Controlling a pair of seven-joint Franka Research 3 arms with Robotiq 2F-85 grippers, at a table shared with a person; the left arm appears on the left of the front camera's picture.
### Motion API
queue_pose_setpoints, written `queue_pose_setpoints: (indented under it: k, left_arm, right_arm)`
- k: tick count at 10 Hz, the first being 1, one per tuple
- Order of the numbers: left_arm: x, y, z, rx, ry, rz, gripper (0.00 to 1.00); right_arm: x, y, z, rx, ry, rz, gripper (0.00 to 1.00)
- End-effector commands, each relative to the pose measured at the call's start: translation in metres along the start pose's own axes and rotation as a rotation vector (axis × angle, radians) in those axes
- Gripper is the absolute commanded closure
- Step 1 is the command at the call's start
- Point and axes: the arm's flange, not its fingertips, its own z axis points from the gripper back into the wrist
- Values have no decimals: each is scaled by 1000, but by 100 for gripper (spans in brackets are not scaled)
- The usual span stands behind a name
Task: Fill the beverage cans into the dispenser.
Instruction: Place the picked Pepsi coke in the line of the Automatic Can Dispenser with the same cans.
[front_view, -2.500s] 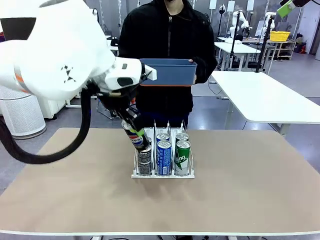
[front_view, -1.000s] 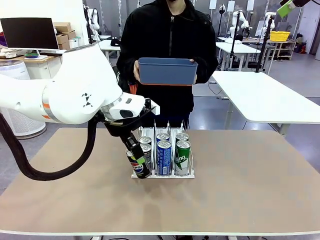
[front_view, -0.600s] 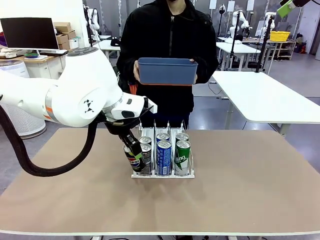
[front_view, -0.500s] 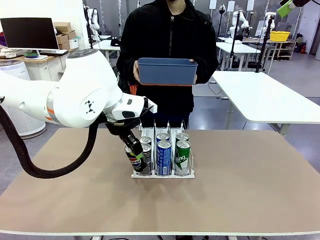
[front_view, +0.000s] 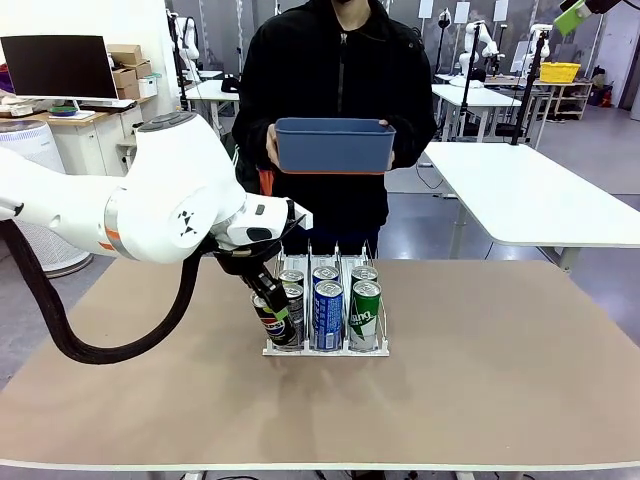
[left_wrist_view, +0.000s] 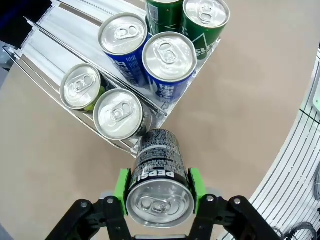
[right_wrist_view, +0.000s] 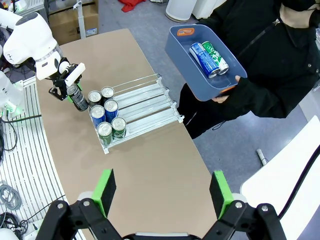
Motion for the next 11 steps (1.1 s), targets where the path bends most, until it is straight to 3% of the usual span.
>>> queue_pose_setpoints:
  k: [1, 8, 11]
  left_arm:
    - [9, 13, -3, 12, -63, 7, 42]
    - [33, 37, -15, 82, -93, 34, 42]
    - [37, 38, -37, 44, -73, 46, 42]
  right_arm:
    - [0, 1, 0, 1, 0, 0, 0]
    - [0, 1, 0, 1, 0, 0, 0]
    - [0, 1, 0, 1, 0, 0, 0]
